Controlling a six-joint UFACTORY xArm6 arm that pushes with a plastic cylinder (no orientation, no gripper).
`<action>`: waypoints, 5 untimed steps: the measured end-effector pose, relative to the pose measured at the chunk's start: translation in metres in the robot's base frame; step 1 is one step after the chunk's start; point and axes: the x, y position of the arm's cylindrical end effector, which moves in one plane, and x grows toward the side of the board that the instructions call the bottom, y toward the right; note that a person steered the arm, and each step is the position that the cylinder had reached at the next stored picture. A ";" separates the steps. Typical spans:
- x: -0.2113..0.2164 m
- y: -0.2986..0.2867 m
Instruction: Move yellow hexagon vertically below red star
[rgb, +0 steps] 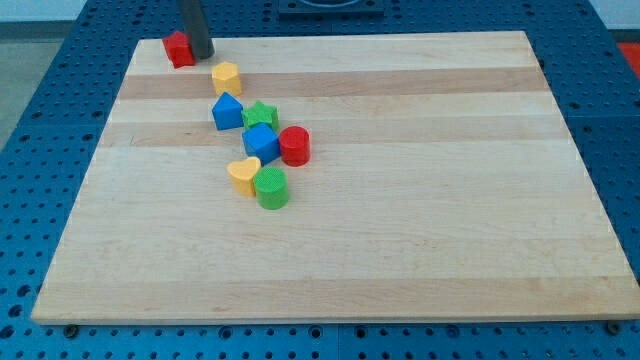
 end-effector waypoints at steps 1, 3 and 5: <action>0.002 0.032; 0.034 0.059; 0.080 0.051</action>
